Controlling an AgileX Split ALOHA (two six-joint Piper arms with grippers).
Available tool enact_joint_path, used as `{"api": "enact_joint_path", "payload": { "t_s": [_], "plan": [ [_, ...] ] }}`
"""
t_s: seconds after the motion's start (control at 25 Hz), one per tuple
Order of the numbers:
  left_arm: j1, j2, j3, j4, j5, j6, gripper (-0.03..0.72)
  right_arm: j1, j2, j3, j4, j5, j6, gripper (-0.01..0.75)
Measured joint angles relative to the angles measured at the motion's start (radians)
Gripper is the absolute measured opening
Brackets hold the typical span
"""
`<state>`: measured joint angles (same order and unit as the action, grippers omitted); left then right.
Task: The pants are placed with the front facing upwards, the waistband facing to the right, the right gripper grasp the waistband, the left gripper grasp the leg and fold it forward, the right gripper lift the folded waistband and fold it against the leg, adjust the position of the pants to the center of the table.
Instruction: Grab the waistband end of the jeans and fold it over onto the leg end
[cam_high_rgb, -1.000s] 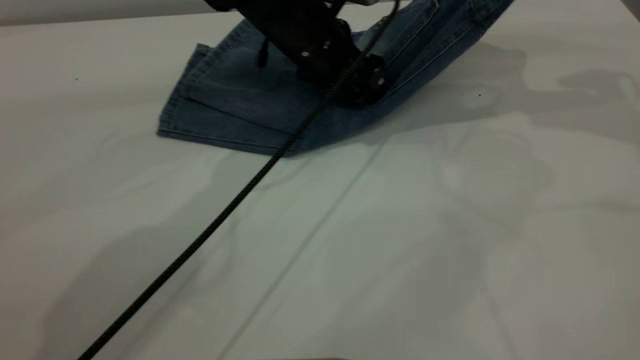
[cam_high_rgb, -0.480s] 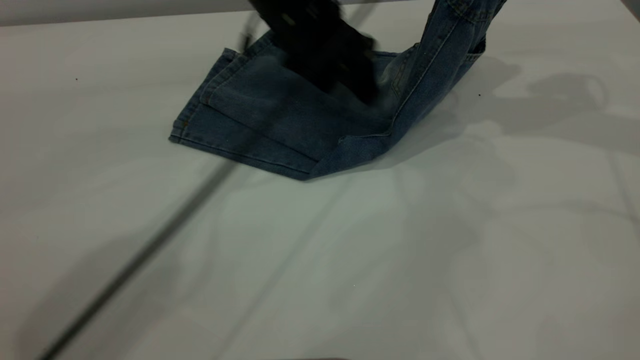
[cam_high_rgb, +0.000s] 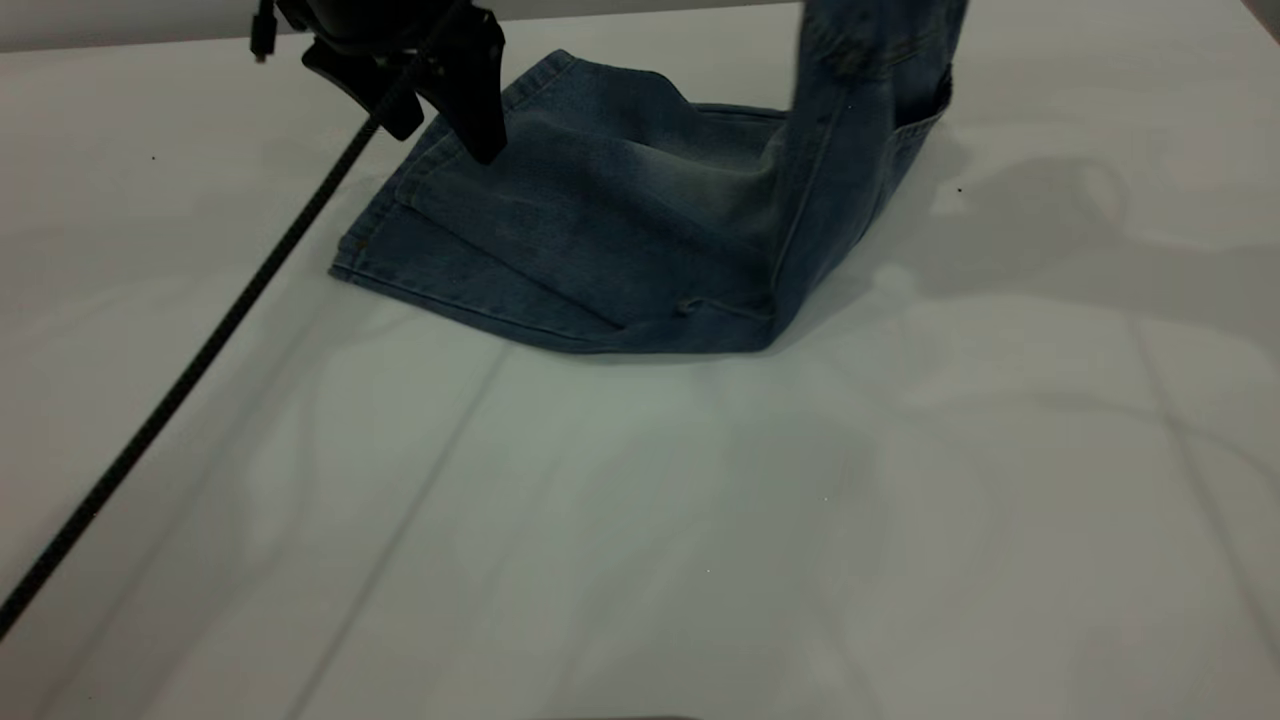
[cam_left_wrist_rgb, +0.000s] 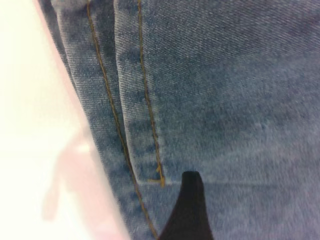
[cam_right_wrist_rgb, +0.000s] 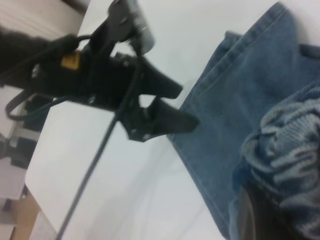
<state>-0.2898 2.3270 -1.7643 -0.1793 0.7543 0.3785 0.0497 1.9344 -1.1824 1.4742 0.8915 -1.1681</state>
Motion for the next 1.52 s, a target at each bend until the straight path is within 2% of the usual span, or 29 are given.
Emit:
{"api": "enact_joint_path", "payload": {
  "t_s": [0.32,0.64,0.88,1.08,1.24,1.44,1.52],
  "plan": [
    [0.000,0.092,0.000,0.022,-0.092,0.010,0.586,0.150,0.000,0.000,0.136,-0.046,-0.066,0.069],
    [-0.003,0.120,-0.010,0.020,-0.097,0.010,0.586,0.228,0.000,-0.005,0.289,-0.091,-0.176,0.069],
    [-0.035,0.128,-0.033,0.005,-0.089,0.009,0.586,0.271,0.000,-0.045,0.303,-0.233,-0.182,0.069],
    [-0.047,0.123,-0.108,-0.020,0.047,0.008,0.586,0.272,0.027,-0.051,0.316,-0.305,-0.183,0.069],
    [-0.011,0.069,-0.236,-0.016,0.194,0.008,0.586,0.282,0.087,-0.058,0.317,-0.312,-0.213,0.069],
    [0.041,0.019,-0.428,0.093,0.385,-0.012,0.586,0.315,0.174,-0.119,0.320,-0.308,-0.226,0.069],
    [0.054,0.018,-0.488,0.148,0.417,-0.041,0.586,0.332,0.205,-0.152,0.320,-0.305,-0.228,0.069]
  ]
}}
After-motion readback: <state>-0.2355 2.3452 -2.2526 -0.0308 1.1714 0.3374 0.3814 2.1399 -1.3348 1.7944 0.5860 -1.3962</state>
